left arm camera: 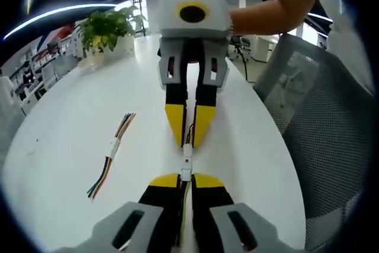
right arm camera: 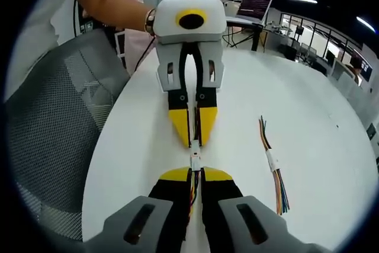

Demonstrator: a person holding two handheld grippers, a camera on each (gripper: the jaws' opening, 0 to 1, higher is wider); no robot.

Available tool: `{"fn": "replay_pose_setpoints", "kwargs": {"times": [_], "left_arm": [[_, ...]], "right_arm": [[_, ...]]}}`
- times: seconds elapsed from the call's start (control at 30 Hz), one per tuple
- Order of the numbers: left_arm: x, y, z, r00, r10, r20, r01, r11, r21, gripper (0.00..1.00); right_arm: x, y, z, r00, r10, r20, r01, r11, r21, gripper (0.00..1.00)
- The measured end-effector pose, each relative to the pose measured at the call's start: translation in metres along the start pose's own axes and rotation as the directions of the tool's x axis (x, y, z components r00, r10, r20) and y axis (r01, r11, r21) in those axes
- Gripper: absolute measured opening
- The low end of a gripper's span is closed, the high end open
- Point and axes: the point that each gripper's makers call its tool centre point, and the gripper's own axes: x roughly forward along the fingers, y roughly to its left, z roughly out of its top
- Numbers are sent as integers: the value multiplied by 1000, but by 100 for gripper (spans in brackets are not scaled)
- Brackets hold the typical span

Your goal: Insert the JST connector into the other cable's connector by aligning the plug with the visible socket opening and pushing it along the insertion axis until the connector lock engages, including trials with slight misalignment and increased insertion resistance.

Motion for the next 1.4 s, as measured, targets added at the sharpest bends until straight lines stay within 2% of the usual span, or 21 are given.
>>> {"fn": "replay_pose_setpoints", "kwargs": {"times": [0.7, 0.87, 1.13, 1.4], "left_arm": [[-1, 1, -2, 1000, -3, 3, 3, 1000, -7, 1], [1, 1, -2, 1000, -4, 1, 4, 1000, -7, 1], [0, 2, -3, 1000, -2, 1, 3, 1000, -9, 1], [4, -1, -10, 999, -22, -28, 21, 1000, -2, 1]], "right_arm": [[3, -1, 1, 1000, 3, -10, -3, 1000, -8, 3], [6, 0, -2, 999, 6, -38, -7, 1000, -23, 3], [5, -2, -1, 1000, 5, -30, -5, 1000, -14, 3], [9, 1, -6, 999, 19, -47, -20, 1000, -18, 3]]}}
